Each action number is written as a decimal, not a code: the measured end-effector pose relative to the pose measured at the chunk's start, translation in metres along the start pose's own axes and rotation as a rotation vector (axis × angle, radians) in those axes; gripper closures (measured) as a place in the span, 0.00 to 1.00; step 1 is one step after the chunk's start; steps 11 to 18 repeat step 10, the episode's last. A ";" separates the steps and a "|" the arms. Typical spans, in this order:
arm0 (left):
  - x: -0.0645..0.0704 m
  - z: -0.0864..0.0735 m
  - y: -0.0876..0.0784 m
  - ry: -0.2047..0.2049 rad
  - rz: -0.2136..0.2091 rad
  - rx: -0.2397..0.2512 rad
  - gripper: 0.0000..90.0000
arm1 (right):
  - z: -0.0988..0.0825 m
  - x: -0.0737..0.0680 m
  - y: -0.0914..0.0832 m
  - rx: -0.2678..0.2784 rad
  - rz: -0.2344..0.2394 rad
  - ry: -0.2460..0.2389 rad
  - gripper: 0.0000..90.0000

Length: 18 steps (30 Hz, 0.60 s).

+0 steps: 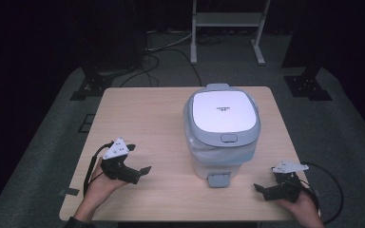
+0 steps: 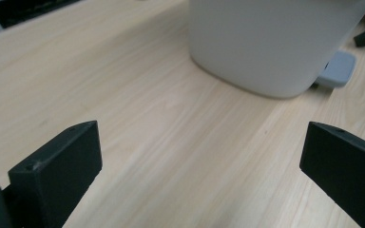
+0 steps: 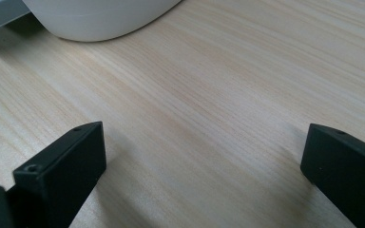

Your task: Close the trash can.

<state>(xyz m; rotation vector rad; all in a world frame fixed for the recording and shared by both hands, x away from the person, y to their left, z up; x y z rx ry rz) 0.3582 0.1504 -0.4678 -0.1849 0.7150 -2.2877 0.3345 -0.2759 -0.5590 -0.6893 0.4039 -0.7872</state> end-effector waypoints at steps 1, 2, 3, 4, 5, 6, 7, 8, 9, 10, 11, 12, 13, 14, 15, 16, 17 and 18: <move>0.000 -0.005 0.001 0.001 0.003 -0.013 0.00 | 0.000 0.000 0.000 0.000 0.000 0.000 0.00; 0.001 -0.010 0.002 0.001 0.003 -0.025 0.00 | 0.000 0.000 0.000 0.000 0.000 0.000 0.00; 0.001 -0.016 0.003 0.002 0.003 -0.037 0.00 | 0.000 0.000 0.000 0.000 0.000 0.000 0.00; 0.001 -0.022 0.004 0.003 0.008 -0.051 0.00 | 0.000 0.000 0.000 0.000 0.000 0.001 0.00; 0.001 -0.027 0.006 0.005 0.011 -0.064 0.00 | 0.000 0.000 0.000 0.000 0.000 0.001 0.00; 0.000 -0.032 0.007 0.003 0.013 -0.076 0.00 | 0.000 0.000 0.000 0.000 0.000 0.001 0.00; 0.000 -0.036 0.008 0.001 0.014 -0.086 0.00 | 0.000 0.000 0.000 0.000 0.000 0.000 0.00; 0.000 -0.038 0.008 -0.003 0.015 -0.089 0.00 | 0.000 0.000 0.000 0.000 0.000 0.000 0.00; 0.000 -0.040 0.007 -0.007 0.013 -0.089 0.00 | 0.000 0.000 0.000 0.000 0.000 0.000 0.00; 0.000 -0.040 0.007 -0.007 0.013 -0.089 0.00 | 0.000 0.000 0.000 0.000 0.000 0.001 0.00; 0.000 -0.040 0.007 -0.007 0.013 -0.089 0.00 | 0.000 0.000 0.000 0.000 0.000 0.001 0.00; 0.000 -0.040 0.007 -0.007 0.013 -0.089 0.00 | 0.000 0.000 0.000 0.000 0.000 0.001 0.00; 0.000 -0.040 0.007 -0.007 0.013 -0.089 0.00 | 0.000 0.000 0.000 0.000 0.000 0.001 0.00; 0.000 -0.040 0.007 -0.007 0.013 -0.089 0.00 | 0.000 0.000 0.000 0.000 0.000 0.001 0.00; 0.000 -0.040 0.007 -0.007 0.013 -0.089 0.00 | 0.000 0.000 0.000 0.000 0.000 0.001 0.00; 0.000 -0.040 0.007 -0.007 0.013 -0.089 0.00 | 0.000 0.000 0.000 0.000 0.000 0.001 0.00; 0.000 -0.040 0.007 -0.007 0.013 -0.089 0.00 | 0.000 0.000 0.000 0.000 0.000 0.001 0.00; 0.000 -0.040 0.007 -0.007 0.013 -0.089 0.00 | 0.000 0.000 0.000 0.000 0.000 0.001 0.00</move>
Point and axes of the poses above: each handheld gripper's, and its own axes: y roughly forward along the jaws, z roughly out of its top, x roughly to its right, the point moved 10 cm from there along y, roughly forward along the jaws, and after that the axes turned 6 degrees about z, right-handed, at the moved point
